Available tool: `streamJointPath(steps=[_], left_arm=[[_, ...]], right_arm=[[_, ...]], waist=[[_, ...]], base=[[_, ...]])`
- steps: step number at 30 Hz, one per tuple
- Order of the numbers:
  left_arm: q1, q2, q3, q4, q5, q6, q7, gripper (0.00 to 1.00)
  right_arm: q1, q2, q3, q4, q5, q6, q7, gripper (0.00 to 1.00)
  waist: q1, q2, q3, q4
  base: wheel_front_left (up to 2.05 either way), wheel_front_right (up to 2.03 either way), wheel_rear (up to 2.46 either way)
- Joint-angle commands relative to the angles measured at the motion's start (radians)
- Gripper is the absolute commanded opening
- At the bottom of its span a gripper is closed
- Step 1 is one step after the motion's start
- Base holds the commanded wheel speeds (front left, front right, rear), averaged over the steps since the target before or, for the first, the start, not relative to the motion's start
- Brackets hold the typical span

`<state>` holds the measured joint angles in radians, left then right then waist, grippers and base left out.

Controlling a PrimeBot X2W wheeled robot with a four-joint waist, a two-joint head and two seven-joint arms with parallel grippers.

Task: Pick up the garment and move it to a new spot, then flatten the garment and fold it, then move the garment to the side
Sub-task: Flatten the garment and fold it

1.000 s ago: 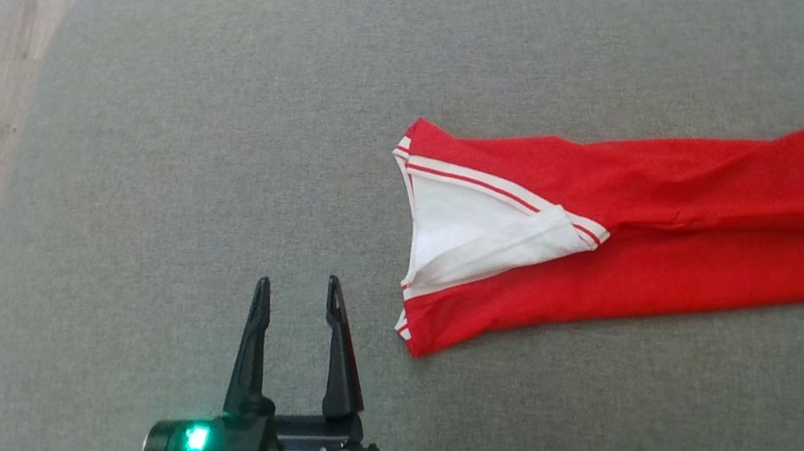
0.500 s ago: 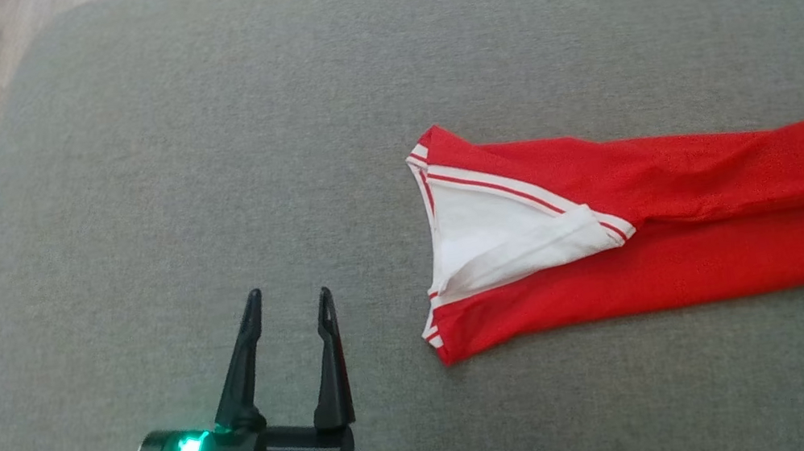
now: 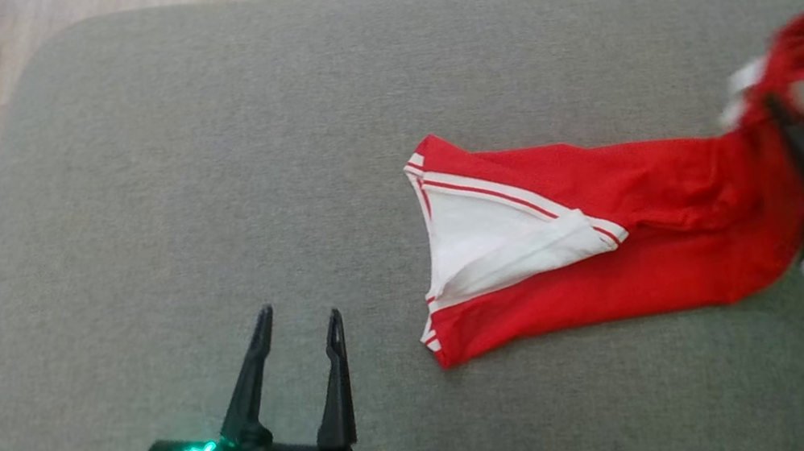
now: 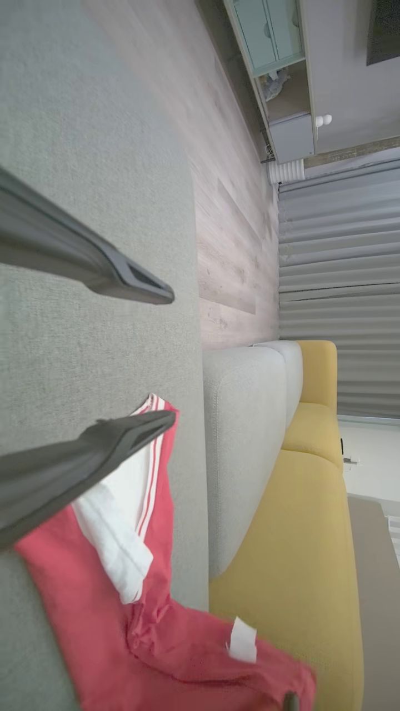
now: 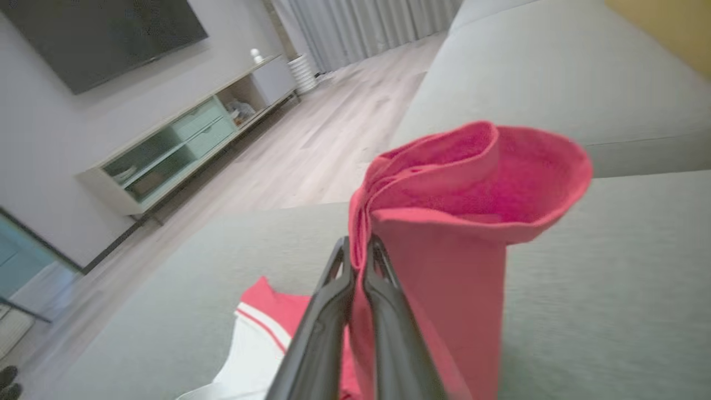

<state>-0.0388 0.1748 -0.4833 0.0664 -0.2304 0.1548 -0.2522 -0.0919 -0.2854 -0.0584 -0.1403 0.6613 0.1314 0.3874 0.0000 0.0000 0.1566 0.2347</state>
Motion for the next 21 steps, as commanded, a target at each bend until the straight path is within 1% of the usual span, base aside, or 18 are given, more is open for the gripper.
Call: streamJointPath(steps=[1, 4, 10, 13, 18, 19, 20, 21], left_arm=[[-0.003, -0.004, 0.041, -0.020, 0.013, -0.010, -0.009, 1.00], [0.004, -0.014, 0.043, -0.011, 0.022, -0.025, -0.009, 1.00], [0.014, -0.039, 0.054, 0.001, 0.033, -0.044, -0.009, 1.00], [0.020, -0.047, 0.062, 0.004, 0.037, -0.053, -0.010, 1.00], [0.023, -0.062, 0.074, 0.008, 0.047, -0.065, -0.010, 1.00], [0.025, -0.064, 0.078, 0.008, 0.049, -0.066, -0.010, 1.00], [0.026, -0.066, 0.081, 0.008, 0.050, -0.068, -0.010, 1.00], [0.028, -0.068, 0.084, 0.008, 0.052, -0.071, -0.010, 1.00]], right_arm=[[-0.034, 0.007, 0.047, -0.045, -0.011, -0.001, -0.002, 0.00], [-0.056, 0.053, 0.124, -0.030, -0.018, -0.001, -0.010, 0.00], [-0.098, 0.121, 0.256, 0.063, -0.020, -0.001, -0.025, 0.00], [-0.114, 0.147, 0.315, 0.113, -0.018, -0.001, -0.031, 0.00], [-0.125, 0.172, 0.401, 0.191, -0.016, -0.001, -0.044, 0.00], [-0.126, 0.177, 0.410, 0.205, -0.018, -0.001, -0.054, 0.32], [-0.128, 0.182, 0.422, 0.216, -0.017, -0.001, -0.066, 0.89], [-0.128, 0.187, 0.432, 0.228, -0.012, -0.001, -0.078, 1.00]], waist=[[0.0000, 0.0000, -0.003, 0.015], [0.0000, 0.0000, -0.005, 0.038], [0.0000, 0.0000, -0.005, 0.084], [0.0000, 0.0000, -0.003, 0.102], [0.0000, 0.0000, -0.005, 0.123], [0.0000, 0.0000, -0.006, 0.125], [0.0000, 0.0000, -0.008, 0.127], [0.0000, 0.0000, -0.010, 0.127]], base=[[0.00, 0.00, 0.00], [0.00, 0.00, 0.00], [0.00, 0.00, 0.00], [0.00, 0.00, 0.00], [0.00, 0.00, 0.00], [0.00, 0.00, 0.00], [0.00, 0.00, 0.00], [0.00, 0.00, 0.00]])
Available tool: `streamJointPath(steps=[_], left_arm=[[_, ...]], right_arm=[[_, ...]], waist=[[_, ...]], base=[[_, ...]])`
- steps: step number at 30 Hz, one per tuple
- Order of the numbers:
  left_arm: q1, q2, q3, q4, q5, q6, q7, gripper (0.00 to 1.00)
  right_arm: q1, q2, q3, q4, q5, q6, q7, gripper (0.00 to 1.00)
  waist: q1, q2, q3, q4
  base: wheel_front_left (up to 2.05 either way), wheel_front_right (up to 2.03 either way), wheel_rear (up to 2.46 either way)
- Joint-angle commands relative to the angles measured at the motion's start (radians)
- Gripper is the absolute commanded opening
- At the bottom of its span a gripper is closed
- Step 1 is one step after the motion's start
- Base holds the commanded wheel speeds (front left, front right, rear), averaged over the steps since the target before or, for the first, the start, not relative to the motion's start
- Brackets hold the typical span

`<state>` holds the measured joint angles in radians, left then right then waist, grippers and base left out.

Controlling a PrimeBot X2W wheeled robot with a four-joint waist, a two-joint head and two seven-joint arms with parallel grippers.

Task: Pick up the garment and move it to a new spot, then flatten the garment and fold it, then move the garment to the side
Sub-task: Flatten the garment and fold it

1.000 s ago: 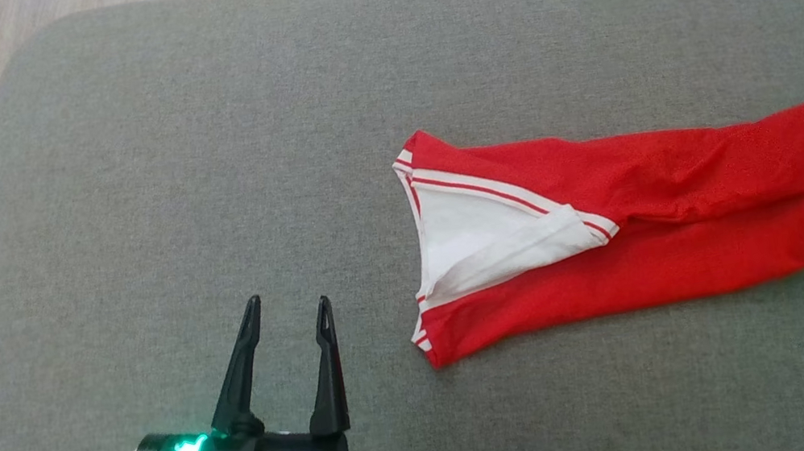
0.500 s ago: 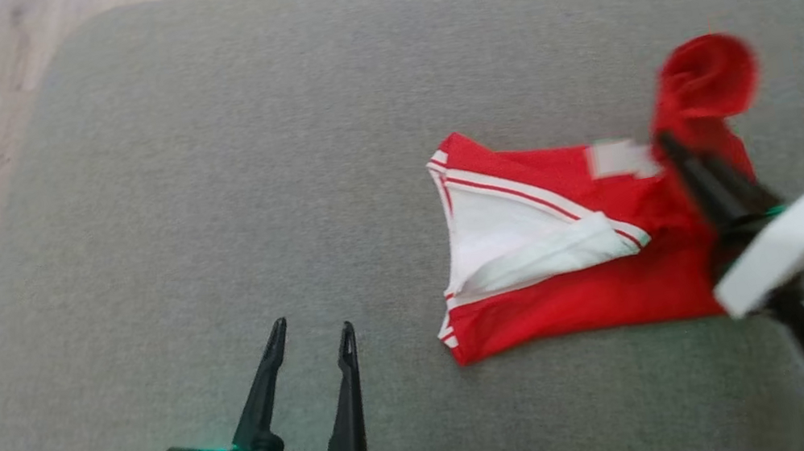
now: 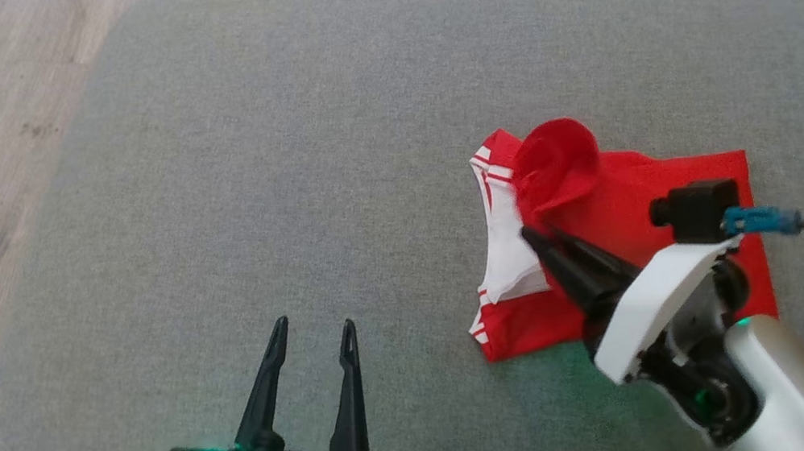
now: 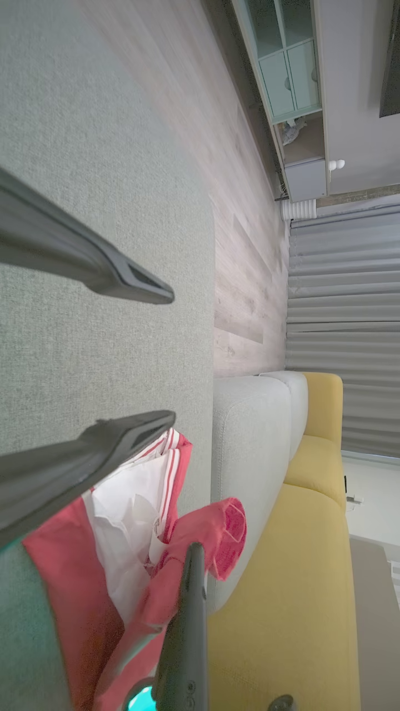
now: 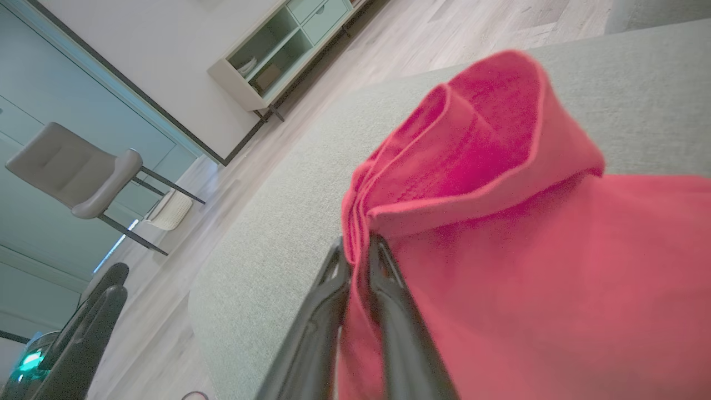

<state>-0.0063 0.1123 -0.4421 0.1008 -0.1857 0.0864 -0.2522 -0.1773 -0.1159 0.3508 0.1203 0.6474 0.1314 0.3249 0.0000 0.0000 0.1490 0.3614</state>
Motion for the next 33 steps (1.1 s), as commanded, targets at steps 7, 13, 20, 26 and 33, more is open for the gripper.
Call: streamJointPath(steps=[7, 13, 20, 26, 33], left_arm=[[0.017, -0.017, 0.062, -0.012, 0.019, -0.010, -0.010, 1.00], [0.058, -0.017, 0.109, -0.021, 0.011, 0.000, -0.010, 1.00], [0.119, -0.019, 0.167, -0.027, -0.019, 0.009, -0.010, 1.00], [0.163, -0.020, 0.198, -0.017, -0.011, 0.010, -0.010, 1.00], [0.211, -0.027, 0.240, -0.026, 0.012, 0.015, -0.010, 1.00]], right_arm=[[-0.027, 0.041, 0.045, 0.008, 0.063, -0.001, -0.124, 1.00], [0.036, -0.042, -0.005, 0.031, 0.039, -0.001, -0.295, 1.00], [0.122, -0.119, -0.073, 0.089, -0.062, -0.001, -0.491, 1.00], [0.221, -0.128, -0.152, 0.148, -0.218, -0.001, -0.582, 1.00], [0.344, -0.029, -0.277, 0.102, -0.370, -0.001, -0.586, 1.00]], waist=[[0.0000, 0.0000, -0.055, -0.014], [0.0000, 0.0000, -0.131, -0.050], [0.0000, 0.0000, -0.202, -0.097], [0.0000, 0.0000, -0.240, -0.128], [0.0000, 0.0000, -0.262, -0.150]], base=[[0.00, 0.00, 0.00], [0.00, 0.00, 0.00], [0.00, 0.00, 0.00], [0.00, 0.00, 0.00], [0.00, 0.00, 0.00]])
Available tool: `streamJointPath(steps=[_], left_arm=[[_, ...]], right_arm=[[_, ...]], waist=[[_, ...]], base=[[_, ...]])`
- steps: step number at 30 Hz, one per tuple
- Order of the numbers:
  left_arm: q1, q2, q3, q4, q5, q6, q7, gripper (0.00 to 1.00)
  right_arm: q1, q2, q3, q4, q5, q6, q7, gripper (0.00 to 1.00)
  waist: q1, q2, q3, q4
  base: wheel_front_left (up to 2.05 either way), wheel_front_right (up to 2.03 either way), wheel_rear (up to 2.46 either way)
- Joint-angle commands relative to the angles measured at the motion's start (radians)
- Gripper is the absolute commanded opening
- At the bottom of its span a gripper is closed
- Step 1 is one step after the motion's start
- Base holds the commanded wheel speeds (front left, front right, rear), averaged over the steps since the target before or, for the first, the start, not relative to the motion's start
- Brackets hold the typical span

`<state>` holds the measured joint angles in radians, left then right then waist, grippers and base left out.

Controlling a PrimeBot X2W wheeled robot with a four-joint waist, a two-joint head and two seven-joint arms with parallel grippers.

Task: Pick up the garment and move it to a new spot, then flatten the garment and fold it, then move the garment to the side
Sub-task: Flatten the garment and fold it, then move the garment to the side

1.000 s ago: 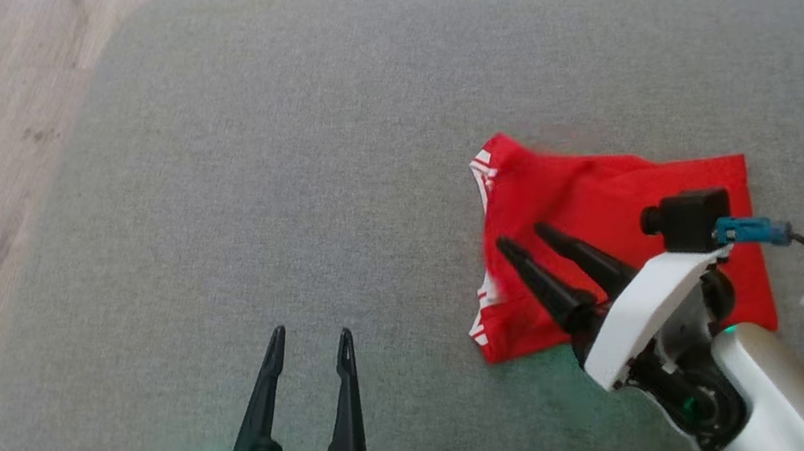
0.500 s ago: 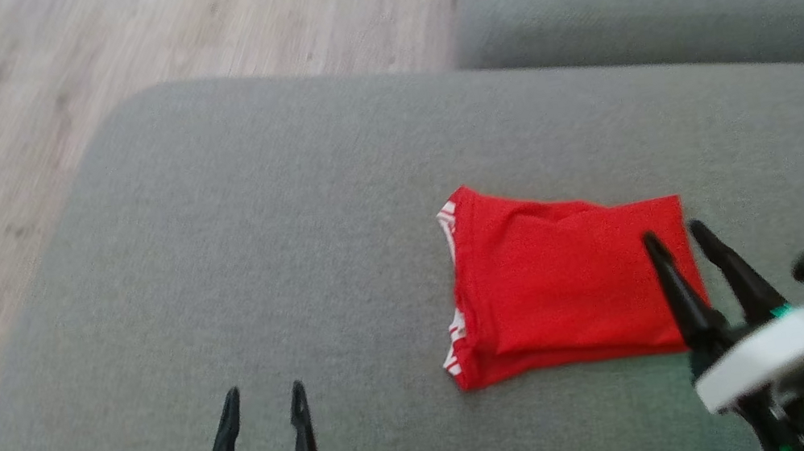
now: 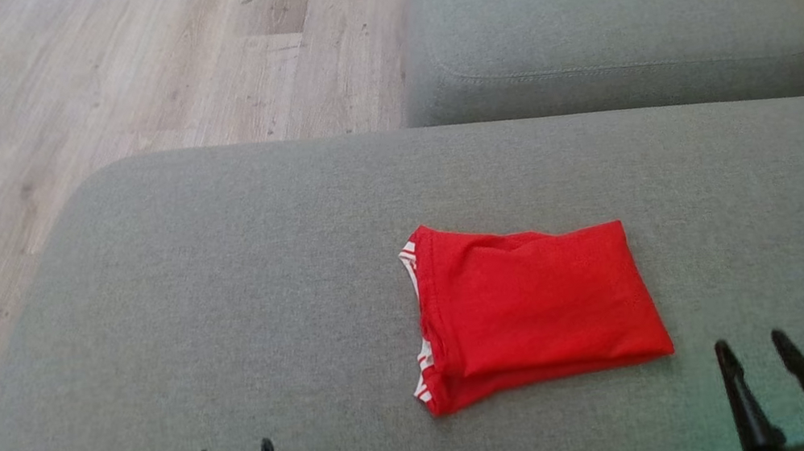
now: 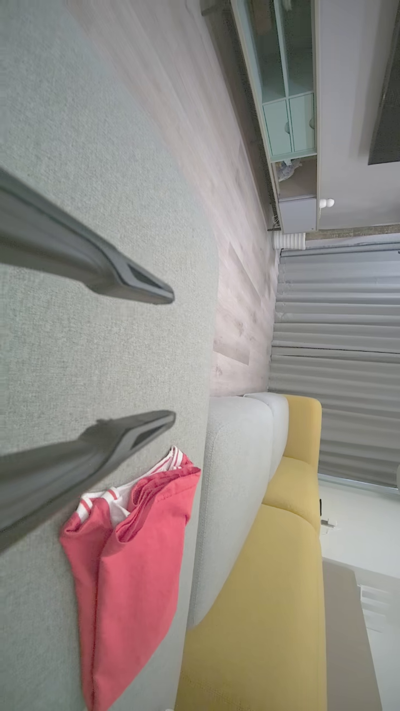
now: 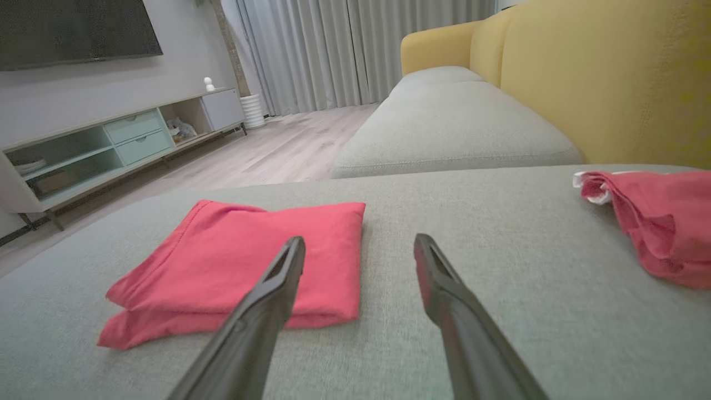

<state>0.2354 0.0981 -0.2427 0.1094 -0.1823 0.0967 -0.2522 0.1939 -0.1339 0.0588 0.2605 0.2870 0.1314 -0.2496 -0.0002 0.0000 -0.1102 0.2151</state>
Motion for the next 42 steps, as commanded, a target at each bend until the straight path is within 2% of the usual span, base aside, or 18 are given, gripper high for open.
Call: streamJointPath(steps=[1, 10, 15, 29, 35, 38, 42], left_arm=[[-0.025, -0.014, 0.046, -0.036, 0.010, 0.004, -0.010, 1.00], [-0.008, -0.022, 0.070, -0.034, 0.033, -0.019, -0.010, 1.00], [-0.007, -0.025, 0.075, -0.024, 0.051, -0.034, -0.010, 1.00], [-0.004, -0.036, 0.088, -0.027, 0.062, -0.044, -0.010, 1.00], [-0.017, -0.039, 0.075, -0.031, 0.072, -0.058, -0.010, 1.00], [-0.030, -0.040, 0.063, -0.035, 0.074, -0.073, -0.010, 1.00], [-0.055, -0.042, 0.046, -0.055, 0.071, -0.091, -0.010, 1.00]], right_arm=[[-0.014, -0.002, 0.011, -0.047, -0.019, -0.001, -0.012, 1.00], [0.026, 0.023, 0.008, -0.063, -0.050, -0.001, -0.012, 1.00], [0.028, 0.023, 0.011, -0.059, -0.057, -0.001, -0.012, 1.00], [-0.002, 0.008, 0.032, -0.030, -0.046, -0.001, -0.012, 1.00], [-0.065, -0.028, 0.086, 0.075, 0.004, -0.001, -0.012, 1.00], [-0.131, -0.053, 0.129, 0.152, 0.063, -0.001, -0.006, 1.00], [-0.245, -0.081, 0.176, 0.224, 0.165, -0.001, 0.056, 1.00]], waist=[[0.0002, 0.0000, -0.005, -0.006], [0.0002, 0.0000, -0.013, -0.018], [0.0002, 0.0000, -0.016, -0.022], [0.0002, 0.0000, -0.011, -0.039], [0.0002, 0.0000, 0.013, -0.040], [0.0002, 0.0000, 0.036, -0.039], [0.0002, 0.0000, 0.077, -0.032]], base=[[0.00, 0.00, 0.00], [0.00, 0.00, 0.00], [0.00, 0.00, 0.00], [0.00, 0.00, 0.00], [0.00, 0.00, 0.00], [0.00, 0.00, 0.00], [0.00, 0.00, 0.00]])
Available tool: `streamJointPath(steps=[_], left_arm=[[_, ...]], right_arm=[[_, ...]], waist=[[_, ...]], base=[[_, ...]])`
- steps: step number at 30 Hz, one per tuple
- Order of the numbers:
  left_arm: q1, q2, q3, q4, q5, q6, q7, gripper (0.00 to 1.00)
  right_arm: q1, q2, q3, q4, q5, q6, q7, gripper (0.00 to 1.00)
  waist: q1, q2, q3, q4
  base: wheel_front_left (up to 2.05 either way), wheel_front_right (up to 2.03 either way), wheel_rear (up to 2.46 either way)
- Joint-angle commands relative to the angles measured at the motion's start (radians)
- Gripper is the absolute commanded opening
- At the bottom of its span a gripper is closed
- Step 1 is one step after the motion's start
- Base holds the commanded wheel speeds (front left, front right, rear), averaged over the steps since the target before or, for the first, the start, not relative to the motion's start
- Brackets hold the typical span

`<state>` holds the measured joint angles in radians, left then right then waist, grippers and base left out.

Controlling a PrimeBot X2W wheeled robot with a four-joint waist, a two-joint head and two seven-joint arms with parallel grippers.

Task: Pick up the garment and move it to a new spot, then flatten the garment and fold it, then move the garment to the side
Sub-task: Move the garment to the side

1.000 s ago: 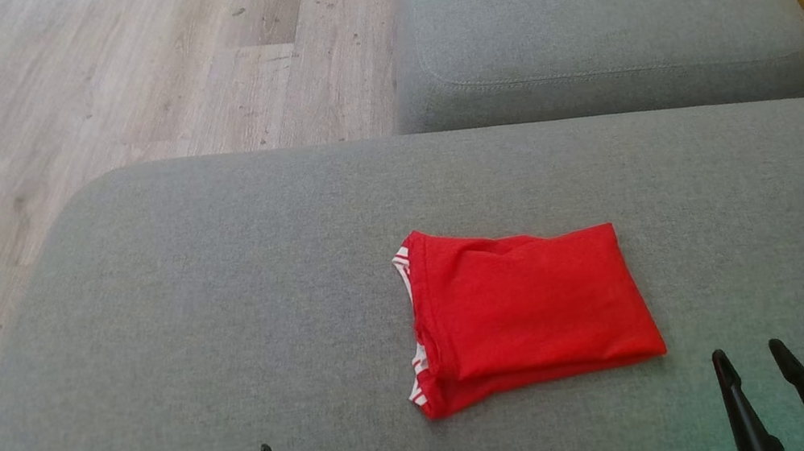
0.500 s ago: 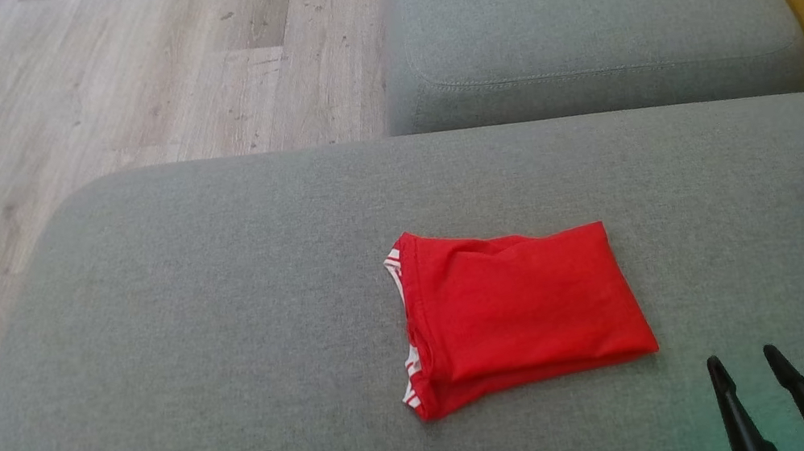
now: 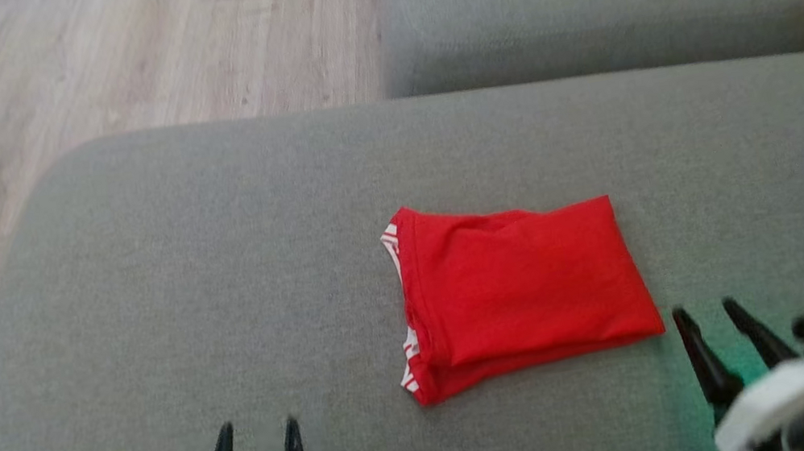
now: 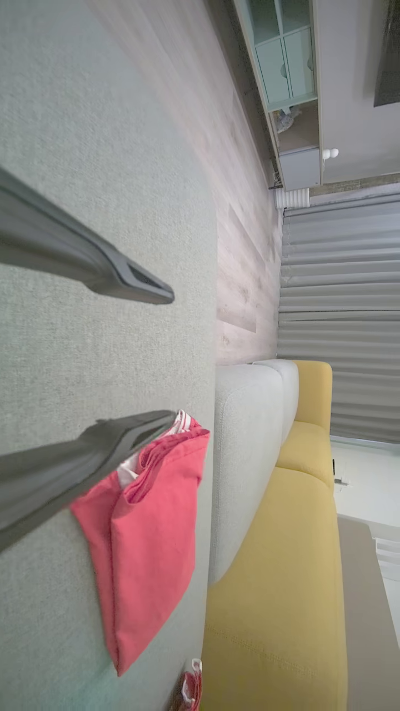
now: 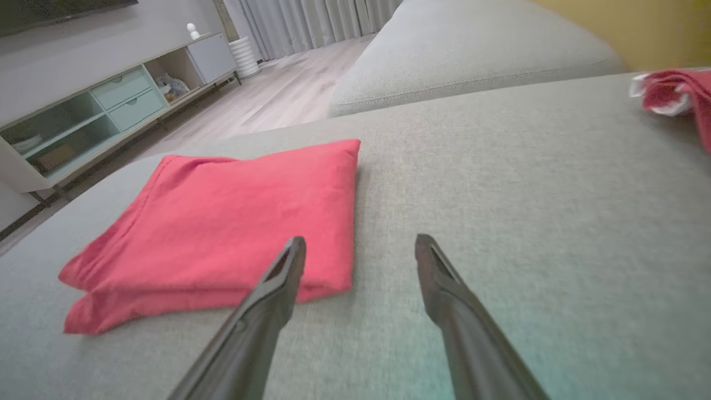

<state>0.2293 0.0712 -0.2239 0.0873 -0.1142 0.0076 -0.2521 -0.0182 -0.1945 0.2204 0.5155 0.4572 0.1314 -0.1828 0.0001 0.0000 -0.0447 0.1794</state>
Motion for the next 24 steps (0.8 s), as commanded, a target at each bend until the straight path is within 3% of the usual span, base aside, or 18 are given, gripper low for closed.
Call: streamJointPath(steps=[1, 6, 12, 13, 15, 19, 24], left_arm=[[-0.056, -0.016, 0.024, -0.038, 0.005, -0.002, -0.010, 1.00], [-0.096, -0.017, -0.010, -0.069, 0.024, -0.016, -0.010, 1.00], [-0.133, -0.019, -0.034, -0.078, 0.034, -0.027, -0.010, 1.00], [-0.139, -0.019, -0.037, -0.076, 0.036, -0.030, -0.010, 1.00], [-0.148, -0.019, -0.042, -0.074, 0.038, -0.031, -0.010, 1.00], [-0.157, -0.020, -0.049, -0.081, 0.037, -0.031, -0.010, 1.00], [-0.183, -0.020, -0.057, -0.096, 0.031, -0.028, -0.010, 1.00]], right_arm=[[-0.062, -0.027, 0.028, -0.019, 0.024, -0.001, 0.010, 1.00], [-0.192, -0.056, 0.081, 0.029, 0.190, -0.001, 0.159, 1.00], [-0.299, -0.091, 0.152, 0.097, 0.308, -0.001, 0.286, 1.00], [-0.311, -0.089, 0.164, 0.105, 0.331, -0.001, 0.297, 0.93], [-0.329, -0.089, 0.193, 0.114, 0.375, -0.001, 0.311, 0.00], [-0.365, -0.127, 0.232, 0.118, 0.411, -0.001, 0.276, 0.00], [-0.435, -0.226, 0.250, 0.103, 0.399, -0.001, 0.236, 0.00]], waist=[[-0.0001, 0.0000, 0.023, 0.006], [-0.0001, 0.0000, 0.089, 0.023], [-0.0001, 0.0000, 0.145, 0.032], [-0.0001, 0.0000, 0.152, 0.033], [-0.0001, 0.0000, 0.161, 0.031], [-0.0001, 0.0000, 0.184, 0.012], [-0.0001, 0.0000, 0.235, -0.050]], base=[[0.00, 0.00, 0.00], [0.00, 0.00, 0.00], [0.00, 0.00, 0.00], [0.00, 0.00, 0.00], [0.00, 0.00, 0.00], [0.00, 0.00, 0.00], [0.00, 0.00, 0.00]])
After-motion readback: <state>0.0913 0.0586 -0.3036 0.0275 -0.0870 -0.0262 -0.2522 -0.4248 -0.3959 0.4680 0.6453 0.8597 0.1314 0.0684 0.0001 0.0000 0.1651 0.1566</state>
